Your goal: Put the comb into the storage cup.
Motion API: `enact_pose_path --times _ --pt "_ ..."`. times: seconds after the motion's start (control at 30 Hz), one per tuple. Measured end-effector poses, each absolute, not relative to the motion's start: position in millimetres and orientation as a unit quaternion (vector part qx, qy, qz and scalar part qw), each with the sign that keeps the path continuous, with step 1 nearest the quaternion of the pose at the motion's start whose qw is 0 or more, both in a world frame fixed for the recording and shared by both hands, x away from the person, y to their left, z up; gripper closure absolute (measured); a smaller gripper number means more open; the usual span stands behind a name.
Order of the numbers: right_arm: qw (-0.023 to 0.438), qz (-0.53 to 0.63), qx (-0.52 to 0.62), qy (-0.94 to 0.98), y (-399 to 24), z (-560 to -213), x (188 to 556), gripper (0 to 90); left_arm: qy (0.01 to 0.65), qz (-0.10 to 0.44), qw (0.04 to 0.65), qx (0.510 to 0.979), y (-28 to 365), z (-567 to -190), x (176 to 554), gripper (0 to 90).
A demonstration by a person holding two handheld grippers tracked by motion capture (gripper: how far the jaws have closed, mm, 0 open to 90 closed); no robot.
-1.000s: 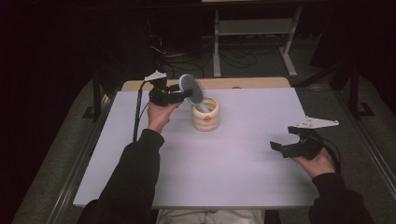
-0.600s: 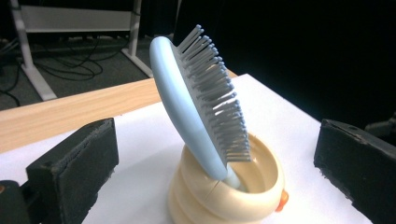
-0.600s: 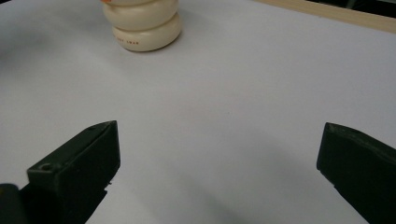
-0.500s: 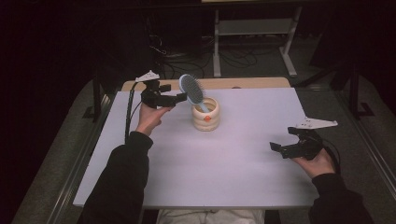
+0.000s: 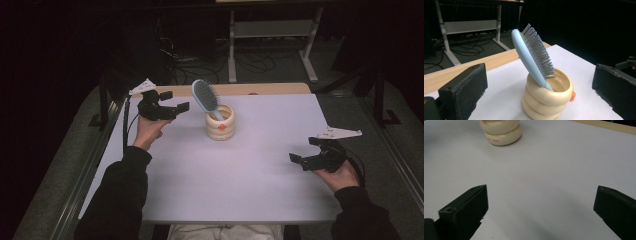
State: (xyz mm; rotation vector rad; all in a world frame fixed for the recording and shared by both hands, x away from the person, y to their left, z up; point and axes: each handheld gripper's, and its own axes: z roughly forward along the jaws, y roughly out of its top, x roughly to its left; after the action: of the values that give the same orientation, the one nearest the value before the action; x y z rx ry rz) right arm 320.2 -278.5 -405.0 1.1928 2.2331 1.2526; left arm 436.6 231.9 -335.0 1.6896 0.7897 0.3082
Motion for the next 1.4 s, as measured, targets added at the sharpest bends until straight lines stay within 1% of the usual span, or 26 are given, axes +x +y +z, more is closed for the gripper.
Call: enact_pose_path --times 0.8,1.07,1.4 --pt "0.157 0.436 0.416 0.783 -278 -406 319 0.0 0.350 0.149 0.599 0.705 273 -346 409 0.0" --pt "0.154 0.434 0.417 0.784 -277 -406 319 0.0 0.359 0.151 0.590 0.707 286 -354 401 0.0" --pt "0.155 0.435 0.416 0.784 -278 -406 319 0.0 0.371 0.158 0.597 0.694 302 -365 384 0.0"
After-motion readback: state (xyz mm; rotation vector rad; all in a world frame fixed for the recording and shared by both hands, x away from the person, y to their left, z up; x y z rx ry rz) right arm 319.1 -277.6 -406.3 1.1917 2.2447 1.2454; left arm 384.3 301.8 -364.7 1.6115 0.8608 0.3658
